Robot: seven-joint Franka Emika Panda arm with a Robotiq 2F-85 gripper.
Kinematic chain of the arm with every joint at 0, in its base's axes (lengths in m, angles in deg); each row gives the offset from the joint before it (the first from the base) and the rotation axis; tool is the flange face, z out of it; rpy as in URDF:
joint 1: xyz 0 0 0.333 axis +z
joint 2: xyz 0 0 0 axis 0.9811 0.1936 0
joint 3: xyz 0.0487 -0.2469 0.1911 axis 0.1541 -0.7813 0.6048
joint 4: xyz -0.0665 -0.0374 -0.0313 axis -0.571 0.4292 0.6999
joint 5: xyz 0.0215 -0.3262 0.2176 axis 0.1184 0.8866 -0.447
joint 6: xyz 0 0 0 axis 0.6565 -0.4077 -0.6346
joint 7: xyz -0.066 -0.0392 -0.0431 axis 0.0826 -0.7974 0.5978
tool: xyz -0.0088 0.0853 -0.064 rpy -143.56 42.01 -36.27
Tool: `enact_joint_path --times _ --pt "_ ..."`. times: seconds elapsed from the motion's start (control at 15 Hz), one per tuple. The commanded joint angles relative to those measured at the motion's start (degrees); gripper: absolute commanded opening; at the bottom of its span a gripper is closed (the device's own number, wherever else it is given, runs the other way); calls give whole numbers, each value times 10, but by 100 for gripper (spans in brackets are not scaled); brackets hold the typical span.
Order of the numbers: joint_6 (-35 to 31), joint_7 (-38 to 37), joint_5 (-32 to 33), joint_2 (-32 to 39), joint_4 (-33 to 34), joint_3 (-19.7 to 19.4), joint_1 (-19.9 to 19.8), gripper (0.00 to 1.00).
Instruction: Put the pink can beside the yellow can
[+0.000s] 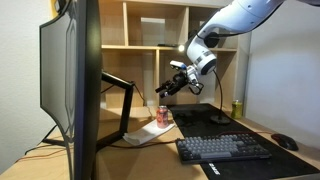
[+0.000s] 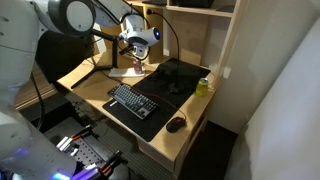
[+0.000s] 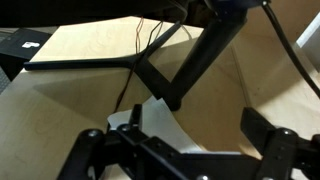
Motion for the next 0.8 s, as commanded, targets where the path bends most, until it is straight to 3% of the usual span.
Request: enact_joint_path --times 0.0,0.13,0.4,0.73 --pt "6 6 -10 -11 -9 -11 12 100" --pt "6 9 -11 -22 -21 -11 13 100" --pt "-36 46 -50 36 27 -9 8 100" --pt "-69 59 -67 61 36 -13 17 100"
